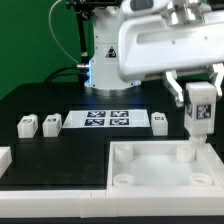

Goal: Assemble one leg

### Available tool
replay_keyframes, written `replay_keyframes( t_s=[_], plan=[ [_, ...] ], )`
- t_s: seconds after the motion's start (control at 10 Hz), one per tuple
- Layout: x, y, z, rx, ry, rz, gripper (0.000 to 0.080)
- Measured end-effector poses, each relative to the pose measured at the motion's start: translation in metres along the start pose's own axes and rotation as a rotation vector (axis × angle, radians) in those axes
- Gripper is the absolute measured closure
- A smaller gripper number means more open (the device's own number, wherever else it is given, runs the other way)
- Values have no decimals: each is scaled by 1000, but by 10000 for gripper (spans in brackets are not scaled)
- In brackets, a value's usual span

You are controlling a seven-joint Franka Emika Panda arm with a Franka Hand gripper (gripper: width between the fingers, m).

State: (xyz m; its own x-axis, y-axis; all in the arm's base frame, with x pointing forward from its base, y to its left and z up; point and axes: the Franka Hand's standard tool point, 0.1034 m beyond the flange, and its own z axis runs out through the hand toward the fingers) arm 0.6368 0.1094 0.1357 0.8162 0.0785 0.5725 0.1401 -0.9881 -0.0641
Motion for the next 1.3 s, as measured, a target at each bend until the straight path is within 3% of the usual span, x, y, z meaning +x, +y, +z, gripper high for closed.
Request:
replay_keyframes(
  t_s=[0.3,0.6,1.3],
  plan=[
    [-13,-8,19,9,-17,-4,508],
    [-25,-4,30,6,-37,0,508],
    [-39,-4,43,3,-33,2,508]
  ],
)
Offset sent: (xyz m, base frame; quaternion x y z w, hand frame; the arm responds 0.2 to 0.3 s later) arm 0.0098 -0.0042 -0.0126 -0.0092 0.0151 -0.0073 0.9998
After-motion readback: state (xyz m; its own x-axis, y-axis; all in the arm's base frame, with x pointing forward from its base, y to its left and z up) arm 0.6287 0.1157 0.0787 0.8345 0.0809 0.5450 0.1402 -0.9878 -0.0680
